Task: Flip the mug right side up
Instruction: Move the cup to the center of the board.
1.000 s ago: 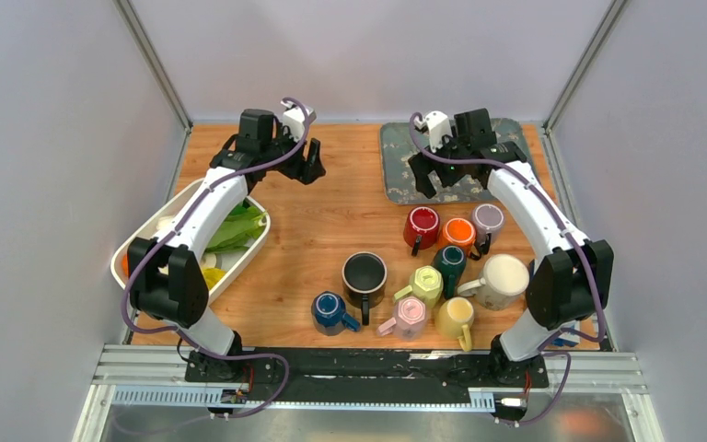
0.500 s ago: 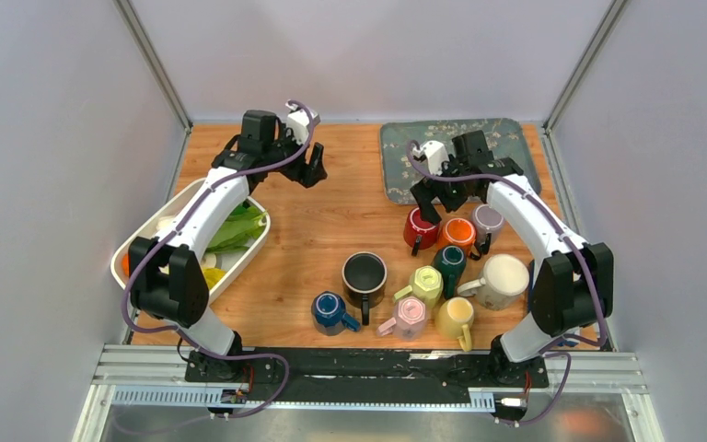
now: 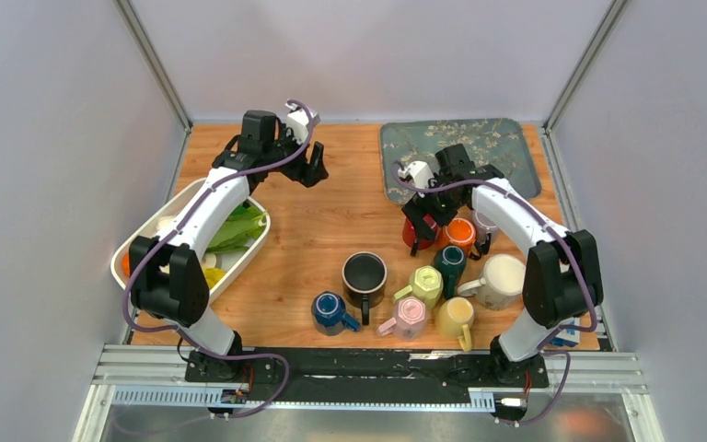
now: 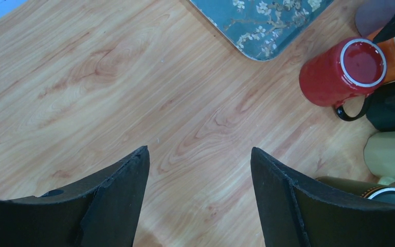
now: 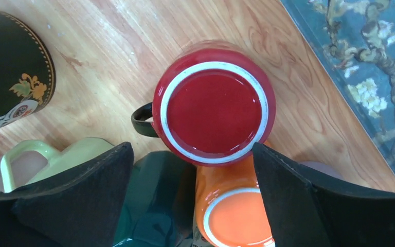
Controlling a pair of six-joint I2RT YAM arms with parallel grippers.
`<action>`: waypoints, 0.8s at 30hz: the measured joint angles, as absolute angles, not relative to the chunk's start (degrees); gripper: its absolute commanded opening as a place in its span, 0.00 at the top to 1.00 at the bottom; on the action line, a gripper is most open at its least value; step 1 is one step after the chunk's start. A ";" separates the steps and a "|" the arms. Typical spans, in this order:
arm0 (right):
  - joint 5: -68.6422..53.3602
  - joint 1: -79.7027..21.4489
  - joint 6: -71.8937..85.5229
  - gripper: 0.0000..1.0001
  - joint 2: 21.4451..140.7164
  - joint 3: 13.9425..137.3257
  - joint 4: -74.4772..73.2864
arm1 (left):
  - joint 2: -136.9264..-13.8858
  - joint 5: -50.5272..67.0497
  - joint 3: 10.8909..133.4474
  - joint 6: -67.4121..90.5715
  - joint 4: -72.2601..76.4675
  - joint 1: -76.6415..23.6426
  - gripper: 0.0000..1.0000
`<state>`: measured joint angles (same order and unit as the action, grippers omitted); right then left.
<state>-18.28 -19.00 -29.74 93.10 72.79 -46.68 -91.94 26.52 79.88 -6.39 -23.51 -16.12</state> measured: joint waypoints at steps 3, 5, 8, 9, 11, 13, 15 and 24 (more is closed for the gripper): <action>-17.08 -20.29 -30.41 0.17 95.18 74.41 -46.74 | -91.79 26.61 78.94 -5.85 -22.15 -16.12 0.21; -16.51 -21.21 -30.83 0.21 96.95 76.38 -46.94 | -91.31 26.35 77.23 -5.67 -21.08 -16.12 0.21; -15.75 -23.46 -32.05 0.25 100.36 80.12 -46.85 | -90.06 25.36 74.43 -5.65 -20.36 -16.12 0.21; -15.62 -24.62 -32.64 0.26 101.73 81.62 -46.63 | -89.65 24.99 73.76 -5.63 -20.34 -16.12 0.21; -15.51 -27.05 -33.82 0.26 104.40 84.66 -46.54 | -88.90 24.34 72.90 -5.52 -20.32 -16.12 0.21; -15.44 -29.52 -35.11 0.21 107.33 88.23 -46.52 | -87.96 23.66 72.25 -5.45 -20.12 -16.12 0.21; -15.49 -31.40 -35.99 0.06 110.28 92.01 -46.41 | -86.80 23.22 71.55 -5.45 -19.81 -16.12 0.21; -12.14 -33.52 -35.46 0.00 114.37 96.82 -45.21 | -82.50 21.96 68.23 -5.72 -19.31 -16.12 0.21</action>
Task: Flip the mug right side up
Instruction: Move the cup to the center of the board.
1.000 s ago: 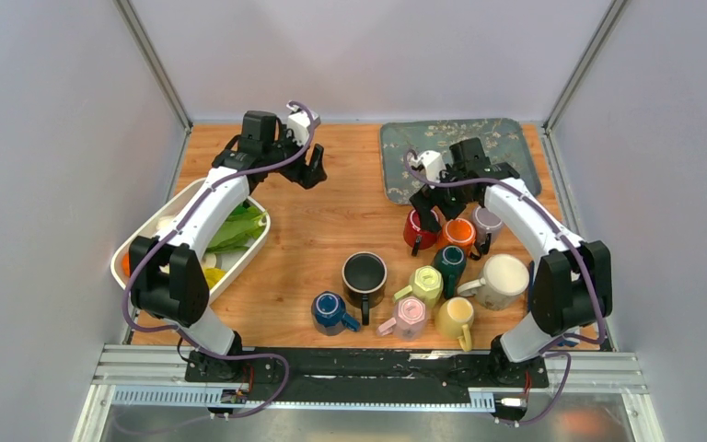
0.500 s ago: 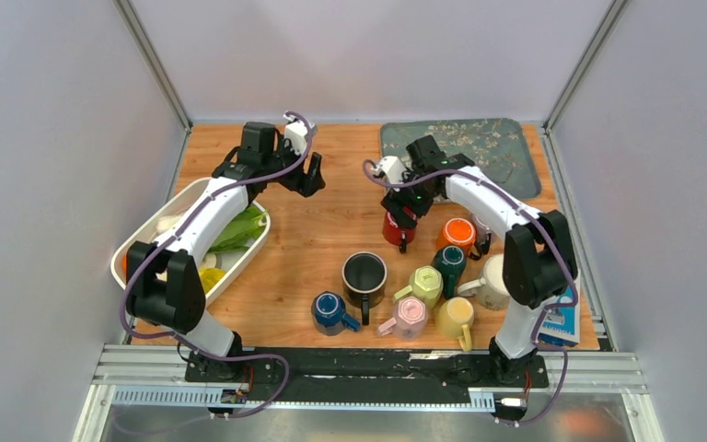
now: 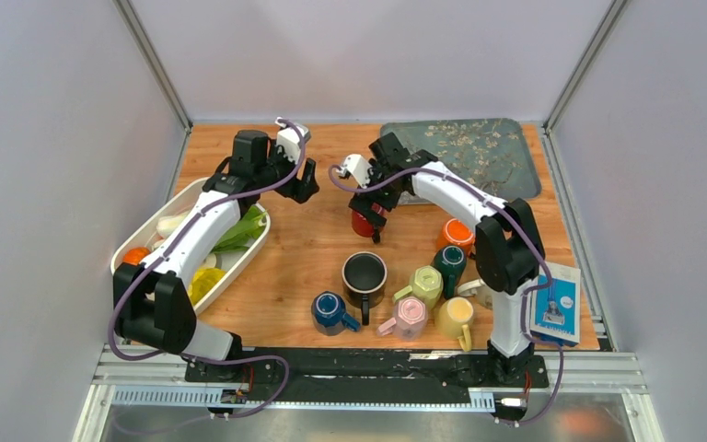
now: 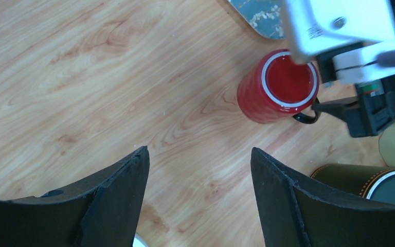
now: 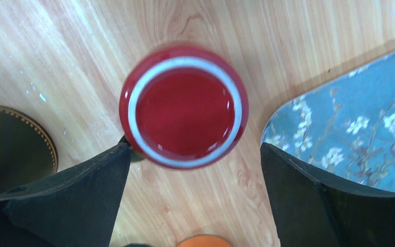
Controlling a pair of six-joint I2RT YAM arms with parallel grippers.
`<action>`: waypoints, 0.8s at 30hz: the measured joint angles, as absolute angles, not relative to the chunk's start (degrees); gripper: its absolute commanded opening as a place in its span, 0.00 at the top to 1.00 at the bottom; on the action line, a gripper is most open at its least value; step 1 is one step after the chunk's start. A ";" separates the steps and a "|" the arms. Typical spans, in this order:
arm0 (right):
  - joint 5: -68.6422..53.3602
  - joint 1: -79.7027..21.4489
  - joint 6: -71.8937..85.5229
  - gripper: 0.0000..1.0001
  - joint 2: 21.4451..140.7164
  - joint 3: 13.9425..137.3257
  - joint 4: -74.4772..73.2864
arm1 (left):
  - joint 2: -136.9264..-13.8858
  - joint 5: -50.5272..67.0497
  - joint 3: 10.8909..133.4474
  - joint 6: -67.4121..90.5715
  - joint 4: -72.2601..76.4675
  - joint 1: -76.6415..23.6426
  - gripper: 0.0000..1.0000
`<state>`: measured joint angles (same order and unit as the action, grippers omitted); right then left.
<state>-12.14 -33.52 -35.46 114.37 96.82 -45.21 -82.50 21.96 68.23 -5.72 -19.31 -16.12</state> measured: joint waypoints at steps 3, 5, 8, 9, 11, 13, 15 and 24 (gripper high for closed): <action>-11.64 -33.17 -33.19 0.00 110.91 91.29 -42.85 | -82.28 21.50 67.09 -5.74 -19.22 -16.12 0.21; -11.66 -32.95 -30.63 0.00 108.14 86.11 -41.87 | -82.28 20.91 66.35 -5.63 -19.25 -16.12 0.22; -11.53 -32.80 -27.53 0.03 107.26 82.48 -40.51 | -82.28 19.62 65.10 -5.23 -18.94 -16.12 0.22; -11.31 -32.80 -26.94 0.03 107.48 82.06 -40.10 | -82.28 19.27 64.77 -5.13 -18.90 -16.12 0.22; -10.39 -32.69 -26.04 0.03 107.87 81.89 -39.09 | -82.28 18.39 63.96 -4.84 -18.83 -16.12 0.22; -9.67 -32.21 -25.30 0.03 108.05 81.91 -37.76 | -82.28 17.69 63.68 -4.78 -18.83 -16.12 0.22; -10.13 -31.35 -24.47 0.02 108.44 82.48 -37.43 | -82.17 17.12 63.68 -4.80 -18.59 -16.12 0.22; -19.22 -27.83 -24.05 0.00 108.66 83.99 -38.37 | -81.30 15.75 63.68 -5.04 -17.50 -16.12 0.22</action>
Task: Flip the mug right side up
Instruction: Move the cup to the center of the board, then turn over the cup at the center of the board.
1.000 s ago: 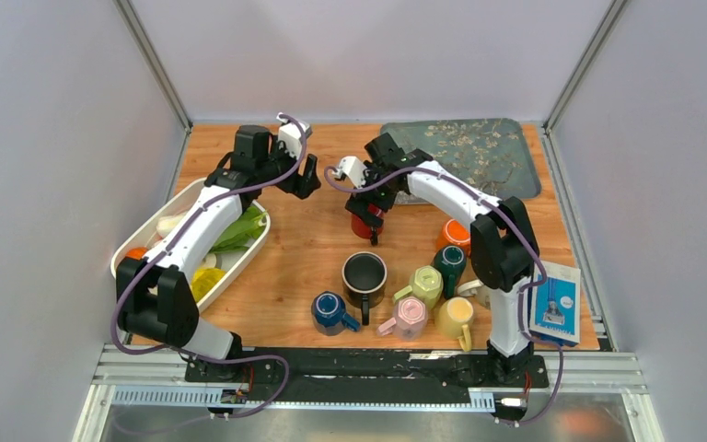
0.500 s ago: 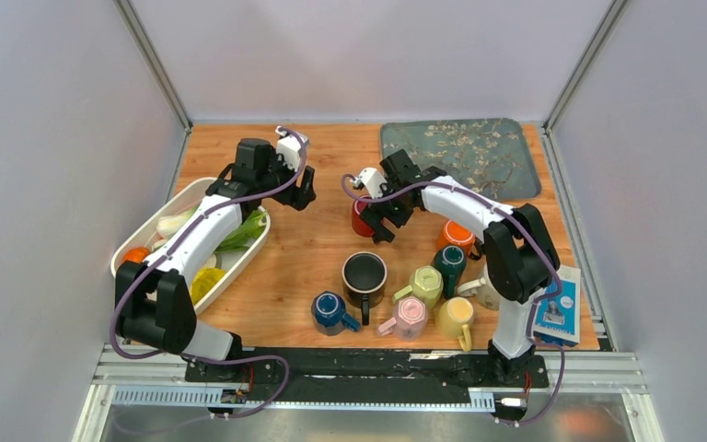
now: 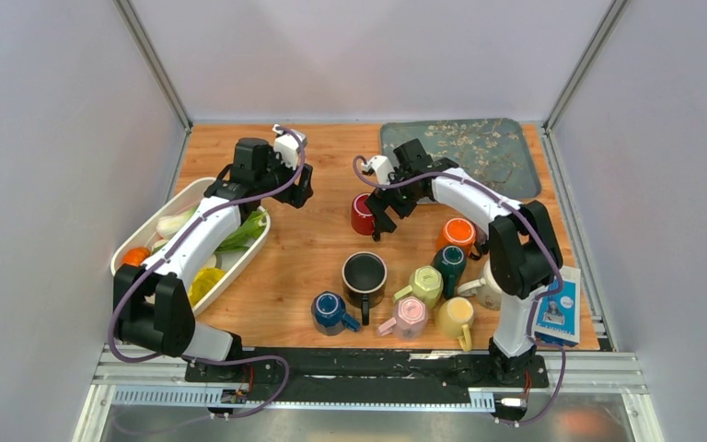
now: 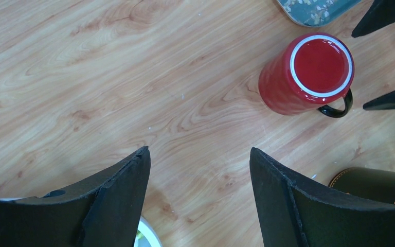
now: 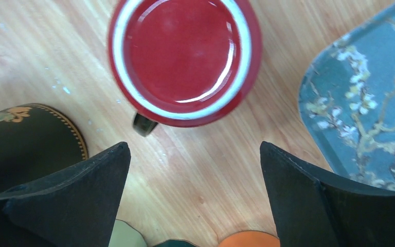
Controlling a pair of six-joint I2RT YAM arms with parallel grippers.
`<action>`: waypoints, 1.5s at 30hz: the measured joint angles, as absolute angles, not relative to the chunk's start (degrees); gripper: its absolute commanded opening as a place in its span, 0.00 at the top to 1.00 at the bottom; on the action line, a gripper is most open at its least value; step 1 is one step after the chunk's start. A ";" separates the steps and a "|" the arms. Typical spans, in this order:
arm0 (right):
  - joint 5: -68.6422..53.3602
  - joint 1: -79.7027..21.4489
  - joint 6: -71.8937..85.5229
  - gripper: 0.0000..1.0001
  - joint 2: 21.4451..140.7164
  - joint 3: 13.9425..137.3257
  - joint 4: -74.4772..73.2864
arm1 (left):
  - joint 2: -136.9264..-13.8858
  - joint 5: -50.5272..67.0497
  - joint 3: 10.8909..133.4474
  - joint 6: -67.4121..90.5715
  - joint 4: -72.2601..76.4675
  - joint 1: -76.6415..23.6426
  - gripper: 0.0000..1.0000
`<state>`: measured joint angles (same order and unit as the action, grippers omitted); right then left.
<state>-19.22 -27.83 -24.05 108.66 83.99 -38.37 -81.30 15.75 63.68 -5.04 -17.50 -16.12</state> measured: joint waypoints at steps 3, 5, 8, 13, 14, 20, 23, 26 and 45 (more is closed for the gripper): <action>-21.52 -28.12 -23.88 0.00 108.81 84.88 -39.22 | -81.30 15.75 63.68 -4.89 -17.23 -16.12 0.22; -22.68 -28.40 -23.27 0.00 109.45 86.30 -39.44 | -81.32 15.75 63.68 -4.62 -17.17 -16.12 0.23; -19.84 -29.47 -21.06 0.00 110.28 87.07 -37.74 | -81.34 15.75 63.68 -4.21 -16.80 -16.12 0.23; -13.10 -30.09 -17.98 0.00 111.42 87.02 -35.66 | -81.36 15.75 63.68 -3.88 -16.80 -16.12 0.23; -12.88 -29.85 -17.58 0.00 111.48 87.02 -35.55 | -81.38 15.75 63.68 -3.84 -16.80 -16.12 0.23; -14.39 -23.88 -18.70 0.03 111.48 87.15 -35.70 | -81.93 15.75 63.92 -3.75 -16.86 -16.12 0.23; -20.53 -20.03 -21.47 0.03 111.55 88.40 -37.82 | -82.76 15.77 64.25 -3.75 -16.82 -16.12 0.23; -28.25 -17.43 -26.50 0.10 111.55 89.54 -40.51 | -83.40 15.88 64.25 -3.75 -16.91 -16.12 0.23; -28.47 -21.69 -33.52 0.55 116.09 85.41 -34.70 | -83.48 17.67 64.99 -4.40 -19.53 -16.14 0.24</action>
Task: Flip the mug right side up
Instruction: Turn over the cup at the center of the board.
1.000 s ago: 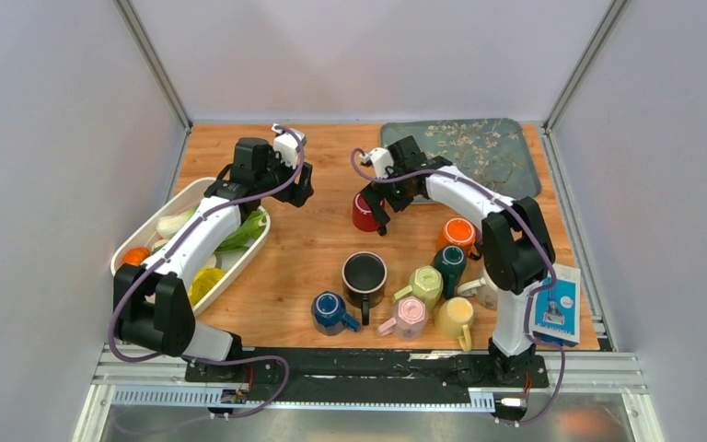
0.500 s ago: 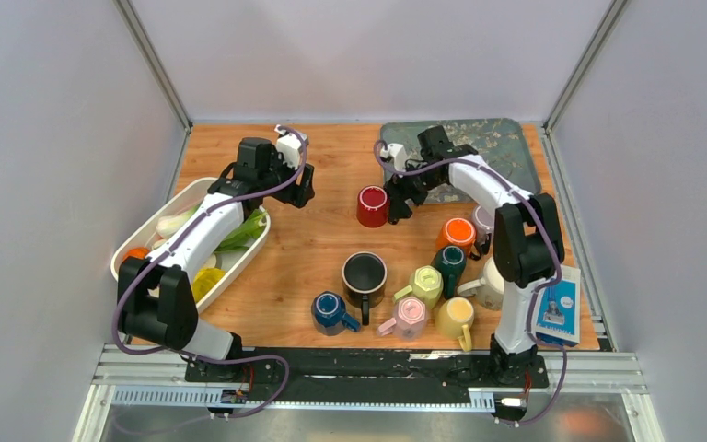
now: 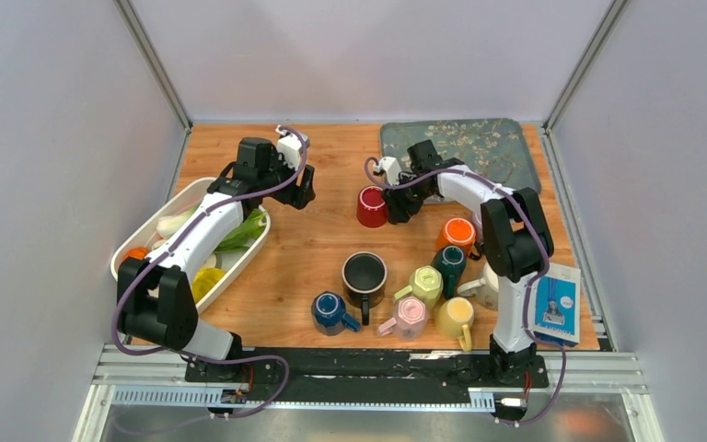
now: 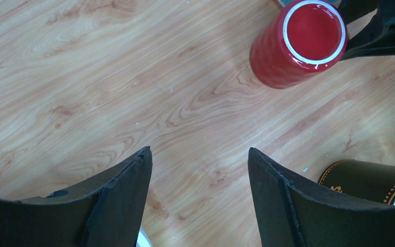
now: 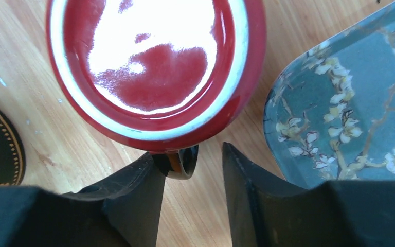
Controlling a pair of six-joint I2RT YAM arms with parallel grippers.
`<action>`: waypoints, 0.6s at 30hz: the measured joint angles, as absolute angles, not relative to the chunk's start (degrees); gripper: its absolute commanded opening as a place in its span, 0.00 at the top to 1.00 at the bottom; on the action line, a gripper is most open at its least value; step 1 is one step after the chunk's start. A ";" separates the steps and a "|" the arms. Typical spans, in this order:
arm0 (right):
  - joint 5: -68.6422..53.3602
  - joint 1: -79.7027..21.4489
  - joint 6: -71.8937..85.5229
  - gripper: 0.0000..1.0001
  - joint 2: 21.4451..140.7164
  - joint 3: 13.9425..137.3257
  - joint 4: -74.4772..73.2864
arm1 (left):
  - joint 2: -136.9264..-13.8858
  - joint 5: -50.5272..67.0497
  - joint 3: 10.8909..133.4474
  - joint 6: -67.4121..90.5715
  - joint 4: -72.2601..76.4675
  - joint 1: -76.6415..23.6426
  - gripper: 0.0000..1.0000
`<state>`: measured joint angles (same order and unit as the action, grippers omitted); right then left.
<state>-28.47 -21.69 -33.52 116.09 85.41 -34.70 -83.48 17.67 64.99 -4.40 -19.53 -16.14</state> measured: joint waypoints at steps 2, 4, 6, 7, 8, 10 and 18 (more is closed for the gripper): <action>-27.51 -21.98 -33.17 0.55 116.09 84.20 -33.63 | -83.48 17.67 64.99 -4.43 -19.53 -16.14 0.24; -26.65 -22.52 -33.10 0.55 116.09 83.22 -32.82 | -83.48 17.67 64.99 -4.43 -19.53 -16.14 0.24; -25.91 -23.33 -32.99 0.60 116.09 82.17 -31.83 | -83.46 17.72 64.99 -4.43 -19.53 -16.14 0.25; -25.61 -23.75 -32.88 0.66 116.09 81.71 -31.55 | -83.46 17.76 64.99 -4.43 -19.53 -16.14 0.25; -25.30 -24.27 -32.82 0.71 116.09 81.23 -31.27 | -83.44 17.87 64.99 -4.43 -19.53 -16.14 0.25; -24.73 -24.86 -32.71 0.83 116.05 80.90 -30.63 | -83.35 18.02 64.99 -4.43 -19.53 -16.14 0.25; -25.04 -24.73 -32.01 1.00 115.35 82.63 -34.68 | -83.13 19.00 64.84 -6.28 -18.90 -16.14 0.25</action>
<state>-25.04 -24.73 -32.01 115.35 82.63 -34.68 -83.13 19.00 64.84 -6.28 -18.90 -16.14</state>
